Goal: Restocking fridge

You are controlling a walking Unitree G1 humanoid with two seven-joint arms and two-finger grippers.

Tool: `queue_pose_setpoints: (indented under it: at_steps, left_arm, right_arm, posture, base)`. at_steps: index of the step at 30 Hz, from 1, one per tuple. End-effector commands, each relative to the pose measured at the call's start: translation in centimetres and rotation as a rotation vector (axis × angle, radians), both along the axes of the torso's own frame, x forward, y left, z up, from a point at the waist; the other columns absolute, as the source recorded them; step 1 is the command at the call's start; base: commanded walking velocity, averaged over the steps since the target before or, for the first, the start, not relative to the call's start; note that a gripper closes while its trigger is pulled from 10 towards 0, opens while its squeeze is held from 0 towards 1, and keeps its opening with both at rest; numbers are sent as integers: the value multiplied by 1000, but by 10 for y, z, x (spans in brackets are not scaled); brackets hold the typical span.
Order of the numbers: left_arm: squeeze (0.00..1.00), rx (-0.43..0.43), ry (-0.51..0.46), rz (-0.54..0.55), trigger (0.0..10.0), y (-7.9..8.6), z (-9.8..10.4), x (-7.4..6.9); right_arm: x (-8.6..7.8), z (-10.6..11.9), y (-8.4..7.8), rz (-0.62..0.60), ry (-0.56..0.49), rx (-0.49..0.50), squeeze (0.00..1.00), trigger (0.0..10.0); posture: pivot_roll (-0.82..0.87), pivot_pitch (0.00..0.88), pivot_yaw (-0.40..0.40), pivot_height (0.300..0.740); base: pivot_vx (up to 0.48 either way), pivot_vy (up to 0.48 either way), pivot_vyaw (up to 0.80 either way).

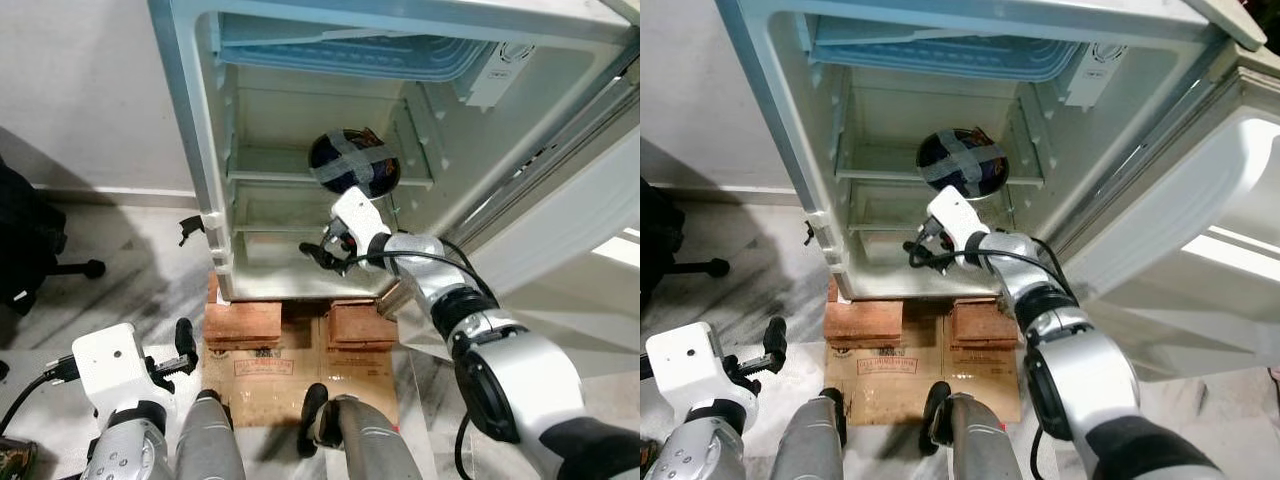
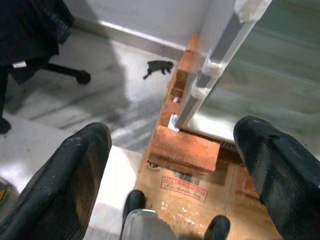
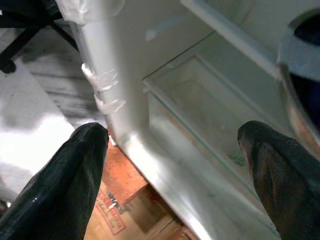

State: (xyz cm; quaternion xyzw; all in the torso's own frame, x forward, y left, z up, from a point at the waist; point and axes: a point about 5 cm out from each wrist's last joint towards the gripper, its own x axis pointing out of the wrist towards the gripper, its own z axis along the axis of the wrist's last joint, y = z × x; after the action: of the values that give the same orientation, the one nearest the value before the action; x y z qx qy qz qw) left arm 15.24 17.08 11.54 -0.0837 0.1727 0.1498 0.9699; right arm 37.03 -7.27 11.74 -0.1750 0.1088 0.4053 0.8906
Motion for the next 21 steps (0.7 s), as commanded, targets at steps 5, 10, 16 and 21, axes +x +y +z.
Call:
queue_pose_setpoints:
  at_steps: [5,10,16,21]
  left_arm:
    - [0,-32,6,15,10000,-4,4,-3]
    - [0,-39,18,19,10000,-5,5,-5]
    - [0,-41,29,22,10000,-5,6,-6]
    - [0,-42,34,25,10000,-5,6,-6]
  right_arm:
    - [-1,-4,4,3,-18,-73,1000,10000]
    - [6,4,3,-68,-84,-140,1000,10000]
    - [17,19,-3,-167,-161,-176,1000,10000]
    - [23,29,-4,-242,-224,-201,1000,10000]
  posture:
    - [246,348,-183,740]
    - [250,356,-185,740]
    - [255,361,-188,740]
    - [255,364,-189,740]
  base:
    - [0,0,0]
    - [0,0,0]
    - [0,0,0]
    - [0,0,0]
